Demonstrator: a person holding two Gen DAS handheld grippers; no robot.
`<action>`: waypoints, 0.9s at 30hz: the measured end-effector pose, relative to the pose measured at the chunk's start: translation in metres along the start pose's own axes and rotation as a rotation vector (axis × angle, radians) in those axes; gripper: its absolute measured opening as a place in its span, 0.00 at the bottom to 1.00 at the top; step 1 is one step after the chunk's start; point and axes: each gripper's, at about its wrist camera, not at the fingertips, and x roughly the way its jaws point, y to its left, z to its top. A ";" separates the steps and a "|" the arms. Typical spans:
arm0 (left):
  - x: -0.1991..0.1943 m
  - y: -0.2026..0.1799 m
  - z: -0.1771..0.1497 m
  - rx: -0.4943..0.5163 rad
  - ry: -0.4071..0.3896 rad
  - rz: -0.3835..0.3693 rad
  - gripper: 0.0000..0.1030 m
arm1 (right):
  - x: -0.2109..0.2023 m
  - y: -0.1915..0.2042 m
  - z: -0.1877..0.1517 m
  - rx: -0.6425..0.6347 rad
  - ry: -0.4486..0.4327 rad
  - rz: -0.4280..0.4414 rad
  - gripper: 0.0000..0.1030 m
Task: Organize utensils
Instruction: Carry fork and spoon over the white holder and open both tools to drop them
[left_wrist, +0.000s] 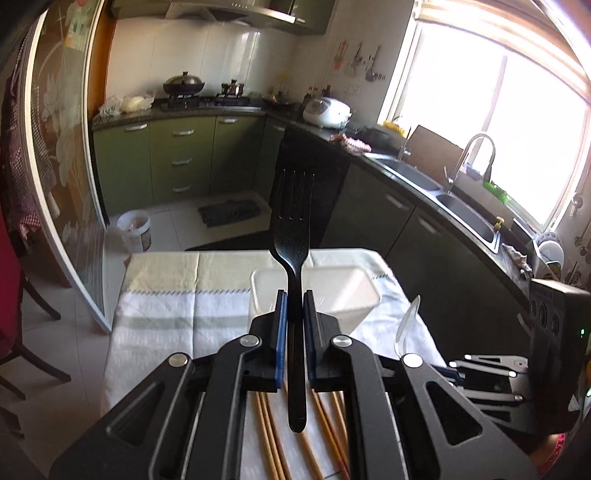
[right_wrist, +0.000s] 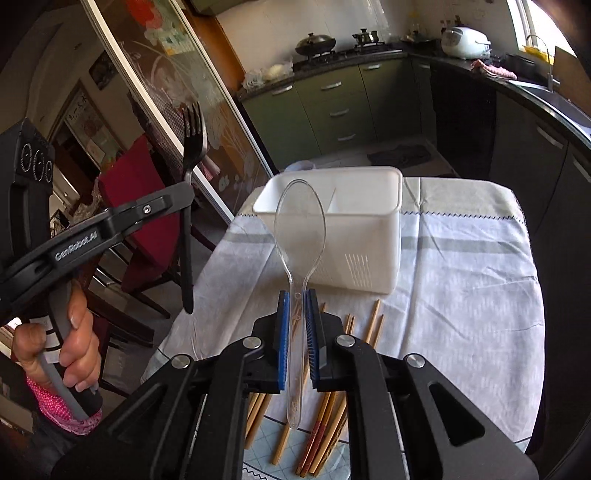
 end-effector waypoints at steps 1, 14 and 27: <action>0.004 -0.003 0.008 0.007 -0.039 0.005 0.08 | -0.006 -0.002 0.003 -0.001 -0.018 0.001 0.09; 0.091 -0.012 0.013 0.061 -0.203 0.043 0.08 | -0.055 -0.035 0.007 0.012 -0.085 0.014 0.09; 0.067 0.006 -0.013 0.056 -0.185 0.053 0.31 | -0.062 -0.030 0.071 0.017 -0.304 -0.060 0.09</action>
